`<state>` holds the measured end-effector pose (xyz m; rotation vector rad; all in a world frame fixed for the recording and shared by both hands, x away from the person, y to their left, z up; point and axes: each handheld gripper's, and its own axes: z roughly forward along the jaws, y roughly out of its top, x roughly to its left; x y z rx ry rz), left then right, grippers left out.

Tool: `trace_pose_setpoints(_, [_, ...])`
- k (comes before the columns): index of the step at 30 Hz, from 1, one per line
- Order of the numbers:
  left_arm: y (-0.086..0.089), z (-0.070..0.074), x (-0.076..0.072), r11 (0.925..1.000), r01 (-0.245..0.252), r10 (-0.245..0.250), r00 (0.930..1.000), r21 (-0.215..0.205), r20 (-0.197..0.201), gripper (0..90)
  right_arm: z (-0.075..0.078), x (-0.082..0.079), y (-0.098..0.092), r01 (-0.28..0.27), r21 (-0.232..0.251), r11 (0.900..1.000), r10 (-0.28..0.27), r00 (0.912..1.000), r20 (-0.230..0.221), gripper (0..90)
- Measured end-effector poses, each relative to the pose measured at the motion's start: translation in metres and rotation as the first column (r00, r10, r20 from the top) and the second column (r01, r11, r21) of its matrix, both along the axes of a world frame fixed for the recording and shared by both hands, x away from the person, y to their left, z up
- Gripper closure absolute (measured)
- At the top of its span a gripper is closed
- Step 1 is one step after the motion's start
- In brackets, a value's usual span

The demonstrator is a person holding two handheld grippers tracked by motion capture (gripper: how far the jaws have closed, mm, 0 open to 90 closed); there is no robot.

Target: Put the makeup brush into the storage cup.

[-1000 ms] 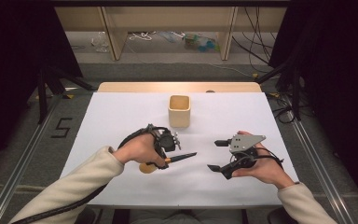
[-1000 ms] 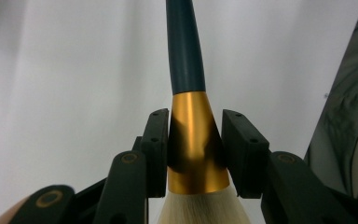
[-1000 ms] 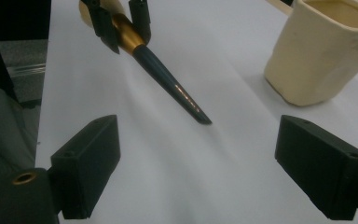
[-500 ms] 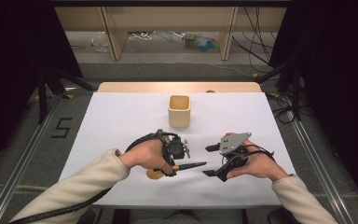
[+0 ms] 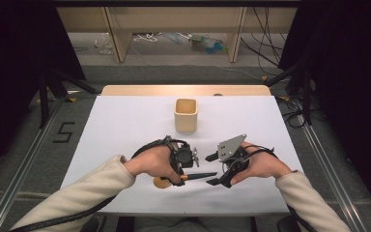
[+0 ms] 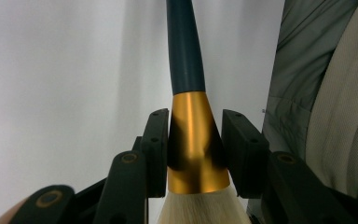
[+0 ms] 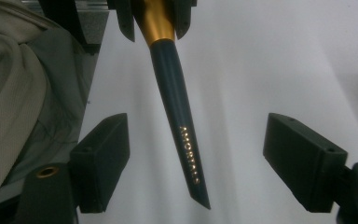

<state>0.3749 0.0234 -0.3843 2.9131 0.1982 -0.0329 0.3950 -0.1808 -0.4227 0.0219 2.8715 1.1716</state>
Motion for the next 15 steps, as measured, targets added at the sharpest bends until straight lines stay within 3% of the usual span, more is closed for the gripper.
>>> trace_pose_setpoints(10, [-0.004, 0.001, -0.001, 0.9999, 0.017, -0.017, 0.9998, -0.001, 0.002, 63.1, -0.003, -0.001, 0.010, -0.062, -0.044, 0.997, 0.062, 0.9980, 0.004, 37.1])
trace_pose_setpoints(13, [-0.005, 0.001, -0.002, 0.9998, 0.018, -0.018, 0.9998, -0.001, 0.006, 63.1, -0.003, 0.002, 0.010, -0.085, -0.063, 0.994, 0.088, 0.9953, 0.039, 40.2])
trace_pose_setpoints(14, [-0.005, 0.001, -0.002, 0.9999, 0.016, -0.016, 0.9999, 0.000, 0.002, 63.1, -0.003, -0.001, 0.012, -0.058, -0.046, 0.997, 0.058, 0.9983, 0.008, 41.3])
trace_pose_setpoints(15, [-0.006, 0.001, -0.002, 0.9998, 0.017, -0.017, 0.9999, 0.003, 0.000, 63.1, -0.003, -0.001, 0.012, -0.054, -0.045, 0.998, 0.055, 0.9984, 0.012, 42.1])
